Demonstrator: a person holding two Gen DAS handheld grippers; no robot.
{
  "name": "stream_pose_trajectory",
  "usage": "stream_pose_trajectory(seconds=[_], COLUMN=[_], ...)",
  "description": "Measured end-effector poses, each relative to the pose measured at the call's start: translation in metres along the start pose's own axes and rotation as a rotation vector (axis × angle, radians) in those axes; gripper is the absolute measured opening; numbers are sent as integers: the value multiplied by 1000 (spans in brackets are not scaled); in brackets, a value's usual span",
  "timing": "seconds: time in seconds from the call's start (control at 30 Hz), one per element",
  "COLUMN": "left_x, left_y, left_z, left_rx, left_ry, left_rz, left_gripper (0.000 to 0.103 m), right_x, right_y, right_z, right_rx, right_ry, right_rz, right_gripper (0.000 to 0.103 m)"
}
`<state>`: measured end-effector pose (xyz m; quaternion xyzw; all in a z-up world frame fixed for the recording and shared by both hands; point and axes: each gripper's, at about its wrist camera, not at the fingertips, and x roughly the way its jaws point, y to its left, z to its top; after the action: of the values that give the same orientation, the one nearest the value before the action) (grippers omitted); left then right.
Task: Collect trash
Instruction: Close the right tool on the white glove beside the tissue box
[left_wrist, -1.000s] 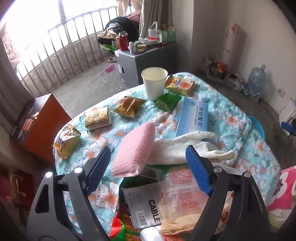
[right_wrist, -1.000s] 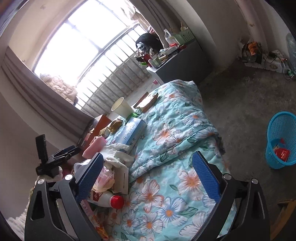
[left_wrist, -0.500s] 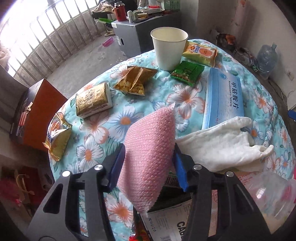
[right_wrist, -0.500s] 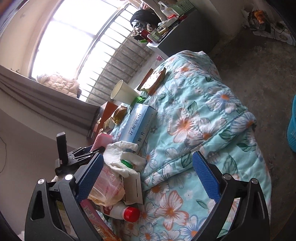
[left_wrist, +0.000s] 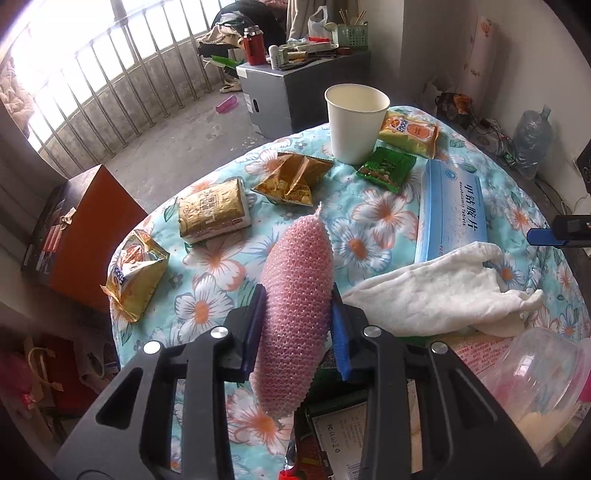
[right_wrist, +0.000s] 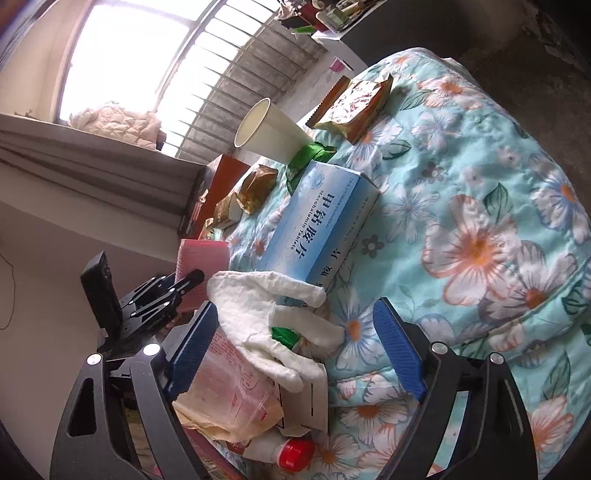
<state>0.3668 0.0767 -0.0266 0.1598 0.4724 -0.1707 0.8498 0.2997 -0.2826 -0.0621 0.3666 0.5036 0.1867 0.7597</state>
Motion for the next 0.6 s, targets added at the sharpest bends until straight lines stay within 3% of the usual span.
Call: stream_pose_trajectory(seconds=[0.33,0.53,0.6], left_x=[-21,-26,-28], left_y=[11,16,18], left_z=[-11,-14,-14], left_rx=[-31,-47,-55], left_ry=[-56,-68,-73], left_rz=[-2,-4,-5], left_gripper=[30,30,30], right_x=[53,51,50], right_y=[-11,3,7], right_z=[21,9,6], right_rx=[66,32,14], right_ry=[72,105,113], right_rz=[-56,-39,-44], right_gripper=[73,53,42])
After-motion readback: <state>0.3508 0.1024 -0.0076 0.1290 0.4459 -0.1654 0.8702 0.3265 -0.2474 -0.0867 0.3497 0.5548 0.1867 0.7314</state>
